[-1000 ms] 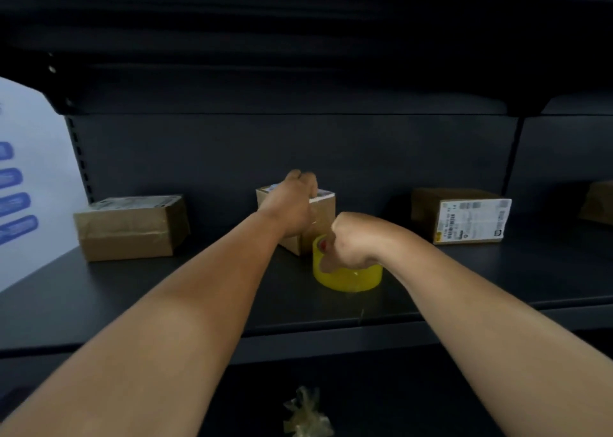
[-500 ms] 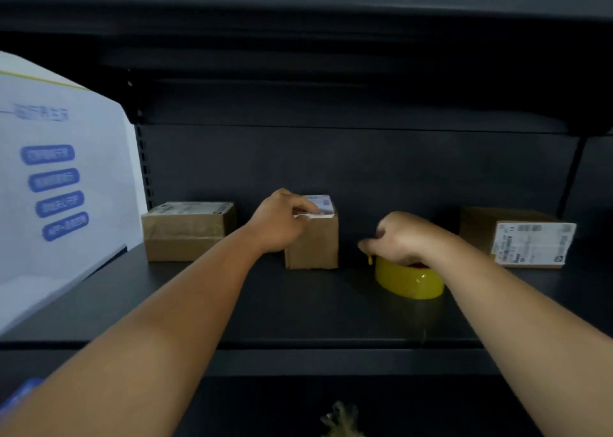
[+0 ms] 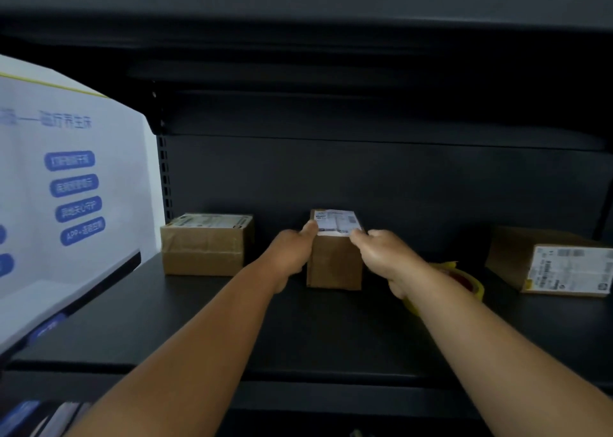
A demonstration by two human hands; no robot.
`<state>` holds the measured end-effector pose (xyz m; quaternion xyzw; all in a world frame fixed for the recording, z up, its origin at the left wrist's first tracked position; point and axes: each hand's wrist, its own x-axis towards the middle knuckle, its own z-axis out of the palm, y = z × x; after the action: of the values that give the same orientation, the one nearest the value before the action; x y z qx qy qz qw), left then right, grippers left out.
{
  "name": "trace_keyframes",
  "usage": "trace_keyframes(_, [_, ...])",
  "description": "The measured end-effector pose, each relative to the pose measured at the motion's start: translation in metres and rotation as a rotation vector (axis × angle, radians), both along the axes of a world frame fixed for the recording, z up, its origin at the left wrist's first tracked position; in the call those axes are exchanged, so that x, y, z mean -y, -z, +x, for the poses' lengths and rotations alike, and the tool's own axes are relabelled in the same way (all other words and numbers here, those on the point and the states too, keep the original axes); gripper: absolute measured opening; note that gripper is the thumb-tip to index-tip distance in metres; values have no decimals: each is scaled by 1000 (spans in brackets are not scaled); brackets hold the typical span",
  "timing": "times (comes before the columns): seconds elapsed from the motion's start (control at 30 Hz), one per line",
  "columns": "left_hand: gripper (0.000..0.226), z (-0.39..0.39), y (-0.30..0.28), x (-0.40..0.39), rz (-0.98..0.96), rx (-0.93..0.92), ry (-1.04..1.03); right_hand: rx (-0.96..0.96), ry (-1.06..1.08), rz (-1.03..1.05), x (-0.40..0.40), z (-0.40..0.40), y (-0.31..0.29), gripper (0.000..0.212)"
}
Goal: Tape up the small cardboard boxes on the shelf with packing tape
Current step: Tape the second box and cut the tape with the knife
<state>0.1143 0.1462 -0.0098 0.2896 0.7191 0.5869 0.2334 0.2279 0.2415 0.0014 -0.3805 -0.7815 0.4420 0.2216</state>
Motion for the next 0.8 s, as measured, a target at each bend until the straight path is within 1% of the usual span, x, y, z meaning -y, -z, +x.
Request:
trace_keyframes(0.1, [47,-1,-2,2,29,55,52,-53,-22,-15,-2,-1,1,48])
trace_keyframes(0.2, [50,-3,-1,4,18,44,105,-134,-34,-86,-6,-1,1,50])
trace_keyframes(0.27, [55,-5,-1,4,73,38,113,-167,-39,-120,-7,0,1,51])
trace_keyframes(0.33, [55,-6,-4,5,176,28,107,-238,-64,-210,-8,3,-1,44])
trace_keyframes(0.4, [60,-8,-5,8,249,-62,128,-327,-118,-313,-5,7,-3,31])
trace_keyframes(0.43, [66,-9,-6,9,253,-155,137,-369,-128,-340,-5,8,-4,30])
trace_keyframes(0.47, [72,-11,-6,10,219,-279,134,-407,-125,-349,-6,9,-5,35])
trace_keyframes(0.5, [78,-9,-8,12,159,-408,128,-444,-106,-349,-8,8,-5,48])
trace_keyframes(0.53, [85,-7,-9,15,104,-526,128,-484,-72,-357,-10,8,-5,66])
trace_keyframes(0.57, [94,-5,-10,17,70,-621,134,-525,-30,-371,-14,7,-4,85])
trace_keyframes(0.6, [103,-4,-10,18,48,-691,142,-564,-4,-380,-16,7,-4,97])
trace_keyframes(0.63, [110,-2,-10,19,34,-749,146,-595,6,-384,-18,7,-5,103])
trace_keyframes(0.67, [115,-2,-10,19,25,-794,152,-614,10,-389,-19,8,-7,105])
trace_keyframes(0.73, [119,-2,-10,19,10,-835,159,-605,2,-400,-19,9,-8,101])
trace_keyframes(0.8, [121,-3,-10,19,14,-829,158,-579,-19,-422,-20,10,-9,88])
